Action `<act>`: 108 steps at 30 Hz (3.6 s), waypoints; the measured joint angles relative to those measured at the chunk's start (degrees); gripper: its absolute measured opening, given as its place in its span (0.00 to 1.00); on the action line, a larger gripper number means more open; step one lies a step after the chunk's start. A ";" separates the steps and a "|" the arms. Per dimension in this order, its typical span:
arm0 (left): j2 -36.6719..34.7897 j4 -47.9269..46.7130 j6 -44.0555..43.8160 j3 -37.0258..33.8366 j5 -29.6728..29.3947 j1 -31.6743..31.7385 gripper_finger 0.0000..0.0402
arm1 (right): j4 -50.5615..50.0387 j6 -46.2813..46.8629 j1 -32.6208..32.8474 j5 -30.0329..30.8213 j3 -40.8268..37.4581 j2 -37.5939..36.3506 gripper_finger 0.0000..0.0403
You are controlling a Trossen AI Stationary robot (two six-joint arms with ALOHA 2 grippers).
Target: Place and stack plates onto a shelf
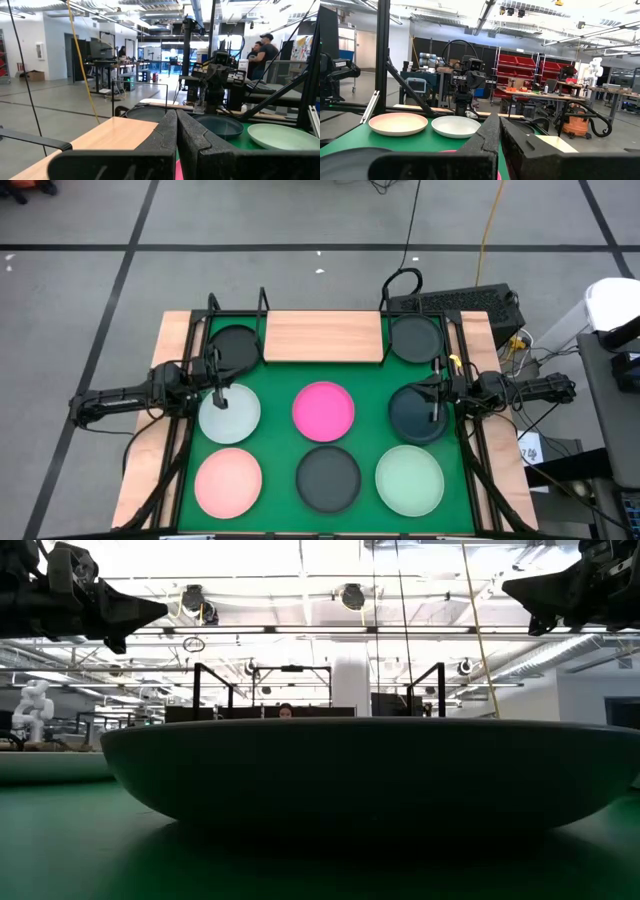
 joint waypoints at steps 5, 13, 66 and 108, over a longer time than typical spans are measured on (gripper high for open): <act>0.01 0.00 -0.01 0.00 0.02 0.00 0.00 | -0.02 0.00 0.00 0.00 0.00 0.00 0.00; 0.01 0.00 -0.01 0.00 0.02 0.00 0.00 | 0.00 0.00 -0.02 0.00 0.00 0.00 0.00; 0.01 0.00 0.01 0.00 0.00 0.02 0.00 | 2.84 3.58 -0.04 3.30 5.46 18.96 0.00; 0.01 0.02 -0.01 0.00 0.01 0.00 0.00 | 13.29 -0.47 0.22 -6.23 23.44 61.39 0.08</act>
